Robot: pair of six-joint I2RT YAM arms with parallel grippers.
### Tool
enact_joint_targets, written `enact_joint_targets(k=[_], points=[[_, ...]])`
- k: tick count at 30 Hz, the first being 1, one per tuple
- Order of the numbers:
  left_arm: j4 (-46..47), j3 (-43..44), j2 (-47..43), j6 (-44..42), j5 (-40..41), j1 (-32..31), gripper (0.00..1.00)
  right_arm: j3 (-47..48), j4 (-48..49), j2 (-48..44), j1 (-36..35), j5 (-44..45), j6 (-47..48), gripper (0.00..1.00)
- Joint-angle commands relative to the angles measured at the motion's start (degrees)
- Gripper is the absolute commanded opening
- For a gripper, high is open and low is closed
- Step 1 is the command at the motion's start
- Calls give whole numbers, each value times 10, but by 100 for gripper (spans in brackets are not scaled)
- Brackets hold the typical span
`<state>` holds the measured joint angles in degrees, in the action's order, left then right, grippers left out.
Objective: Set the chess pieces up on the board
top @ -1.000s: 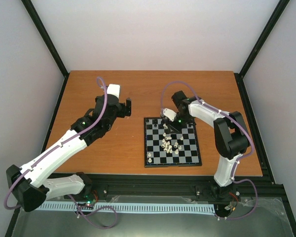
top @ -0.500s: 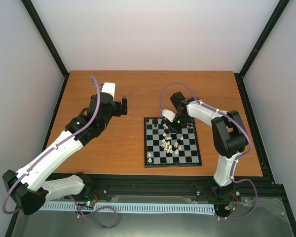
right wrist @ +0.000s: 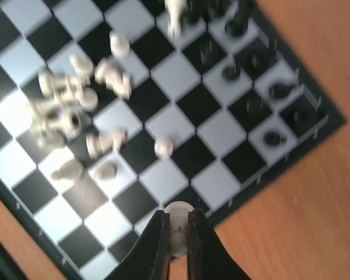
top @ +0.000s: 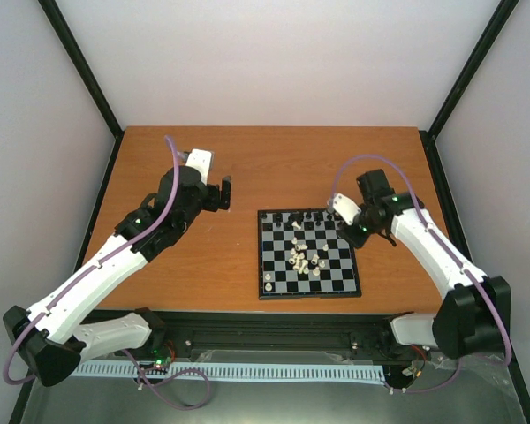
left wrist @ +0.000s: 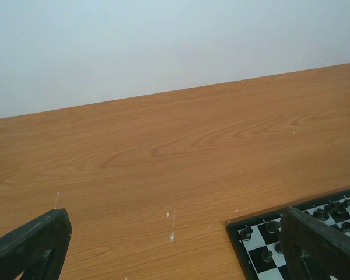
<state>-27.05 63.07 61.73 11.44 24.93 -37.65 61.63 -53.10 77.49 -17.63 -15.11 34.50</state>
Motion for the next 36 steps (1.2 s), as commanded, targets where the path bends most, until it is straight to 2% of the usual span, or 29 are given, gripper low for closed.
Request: enact_joint_targets(k=[1,5,10,17,36], points=[[-1,19,-13,-17,-33,5,100,-65,-50,-64,35,32,39,3],[-2,19,-13,-17,-38,5,100,-118,-76,-115,35,40,71,3],[-3,19,-11,-18,-46,5,100,-154,-84,-131,36,26,97,3],[-3,20,1,-14,-71,5,100,-192,-44,-118,36,33,100,3],[-3,20,7,-21,-90,5,100,-211,20,-59,17,21,84,3]])
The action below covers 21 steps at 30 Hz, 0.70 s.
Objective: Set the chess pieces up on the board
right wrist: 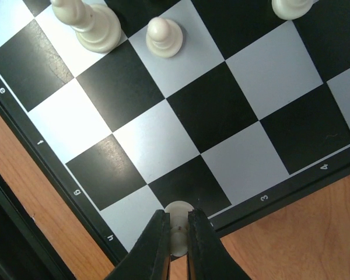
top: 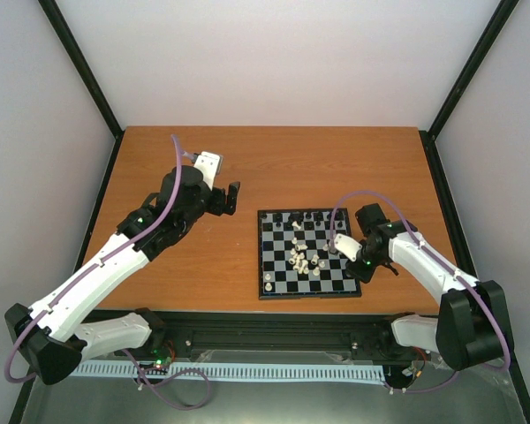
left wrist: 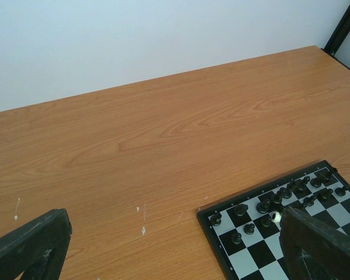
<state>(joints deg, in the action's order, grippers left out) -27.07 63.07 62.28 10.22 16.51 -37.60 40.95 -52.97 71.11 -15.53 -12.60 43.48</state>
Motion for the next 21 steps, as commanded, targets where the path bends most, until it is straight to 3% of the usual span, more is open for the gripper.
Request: enact_joint_targets(k=[1,21], points=[[-3,20,2,-9,-7,4,100,-4,21,7,-4,-6,-7,4],[-3,20,5,-11,-10,4,100,-11,34,43,-5,-6,-14,7]])
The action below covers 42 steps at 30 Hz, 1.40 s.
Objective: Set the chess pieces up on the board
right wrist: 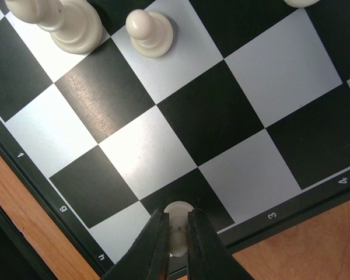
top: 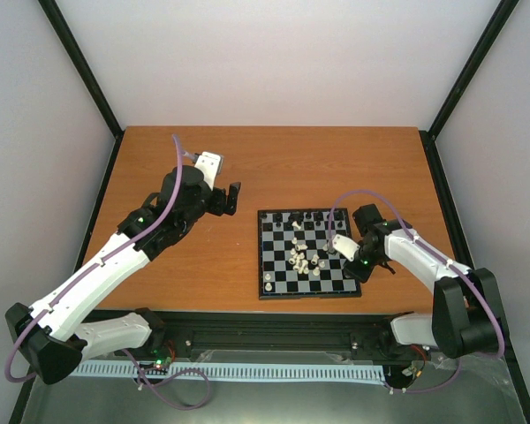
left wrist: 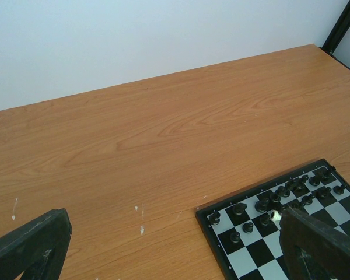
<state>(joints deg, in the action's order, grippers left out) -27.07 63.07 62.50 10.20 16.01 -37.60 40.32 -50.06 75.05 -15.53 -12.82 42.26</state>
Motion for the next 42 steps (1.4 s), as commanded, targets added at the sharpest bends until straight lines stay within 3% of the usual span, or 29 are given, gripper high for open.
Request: enact_joint_targets(k=[1,6,11,20,28,42], points=[[-3,20,4,-11,-7,5,100,-5,4,4,-4,-5,-2,9],[-3,20,3,-11,-7,4,100,17,-17,-12,-5,-10,-3,23],[-3,20,5,-11,-9,5,100,101,-70,-30,-4,-36,-13,36],[-2,20,3,-10,-5,4,100,215,-45,57,-9,-86,-66,30],[-3,20,2,-11,-6,4,100,197,10,143,-20,-65,-74,28],[-3,21,4,-11,-8,4,100,181,53,194,-40,-44,-90,28]])
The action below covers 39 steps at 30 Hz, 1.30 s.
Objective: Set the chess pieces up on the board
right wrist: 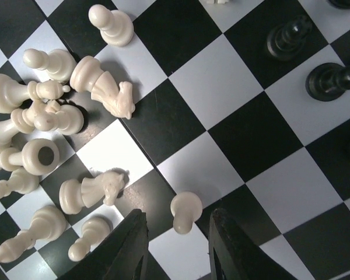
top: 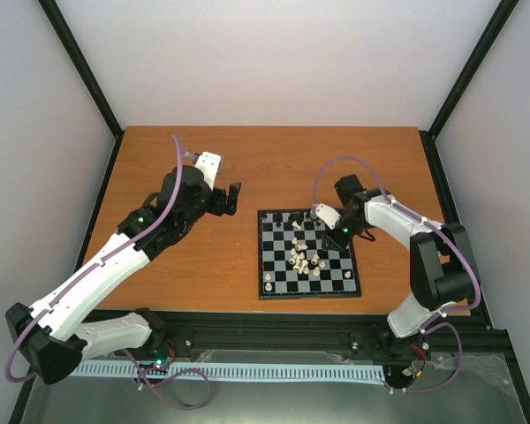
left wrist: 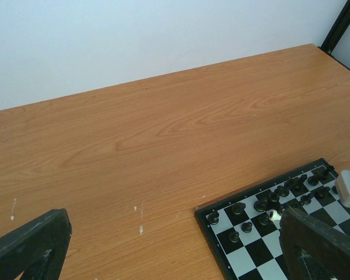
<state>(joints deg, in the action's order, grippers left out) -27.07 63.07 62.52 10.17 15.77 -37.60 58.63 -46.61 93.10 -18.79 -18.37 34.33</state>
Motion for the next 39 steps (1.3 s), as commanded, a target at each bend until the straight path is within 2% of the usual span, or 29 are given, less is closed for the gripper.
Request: enact_joint_targets(k=[1,4,9,13,21,29,39], points=[[-3,20,4,-11,-7,4,100,-1,19,16,-8,13,-13,28],[-3,20,4,-12,-7,4,100,2,22,22,-10,19,-17,24],[-3,21,4,-11,-7,5,100,2,22,23,-13,19,-20,11],[-3,21,2,-12,-9,4,100,-3,18,-1,-13,21,-20,6],[-3,20,3,-11,-11,4,100,-17,-26,-93,-12,36,-9,5],[-3,21,4,-10,-15,4,100,-78,-85,-181,-12,34,62,6],[-3,21,8,-10,-14,4,100,-130,-88,-180,-19,19,96,6]])
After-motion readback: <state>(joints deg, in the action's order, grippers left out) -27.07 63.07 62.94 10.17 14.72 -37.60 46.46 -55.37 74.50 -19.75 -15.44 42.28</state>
